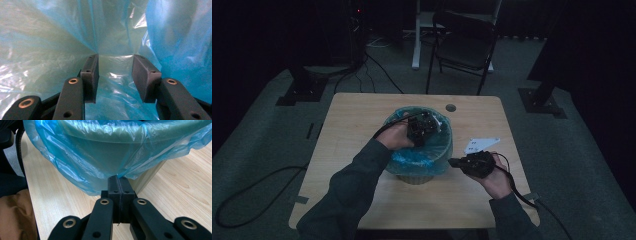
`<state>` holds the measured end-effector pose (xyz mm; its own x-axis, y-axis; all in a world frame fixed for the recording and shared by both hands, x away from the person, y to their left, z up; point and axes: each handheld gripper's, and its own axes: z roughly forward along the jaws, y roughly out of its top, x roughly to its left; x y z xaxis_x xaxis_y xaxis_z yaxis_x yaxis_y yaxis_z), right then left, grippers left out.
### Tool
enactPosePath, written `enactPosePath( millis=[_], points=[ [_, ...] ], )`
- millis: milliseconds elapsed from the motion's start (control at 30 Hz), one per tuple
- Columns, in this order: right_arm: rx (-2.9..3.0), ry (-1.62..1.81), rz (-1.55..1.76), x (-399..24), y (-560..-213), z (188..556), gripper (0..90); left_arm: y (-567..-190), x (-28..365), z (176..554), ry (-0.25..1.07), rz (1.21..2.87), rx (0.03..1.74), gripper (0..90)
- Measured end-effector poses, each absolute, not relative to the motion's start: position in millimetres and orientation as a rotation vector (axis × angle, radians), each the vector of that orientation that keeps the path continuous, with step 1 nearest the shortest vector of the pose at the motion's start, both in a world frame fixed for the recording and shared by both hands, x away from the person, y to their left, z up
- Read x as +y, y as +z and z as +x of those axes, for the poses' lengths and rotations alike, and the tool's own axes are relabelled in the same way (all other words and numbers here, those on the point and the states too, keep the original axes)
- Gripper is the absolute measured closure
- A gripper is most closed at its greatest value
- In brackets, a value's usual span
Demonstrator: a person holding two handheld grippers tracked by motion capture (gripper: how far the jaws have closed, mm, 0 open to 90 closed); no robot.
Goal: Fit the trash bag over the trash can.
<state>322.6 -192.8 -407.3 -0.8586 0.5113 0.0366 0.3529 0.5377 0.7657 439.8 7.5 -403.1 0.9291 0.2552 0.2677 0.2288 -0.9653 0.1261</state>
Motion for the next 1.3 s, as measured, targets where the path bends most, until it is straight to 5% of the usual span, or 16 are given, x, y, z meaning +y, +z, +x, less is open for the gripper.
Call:
enactPosePath(
  millis=[1300],
  points=[
    [2.575, 1.225, 0.746, -196, -407, 323, 90.0, -341, 64, 425, 0.471, 2.476, 0.547, 57.4]
  ],
)
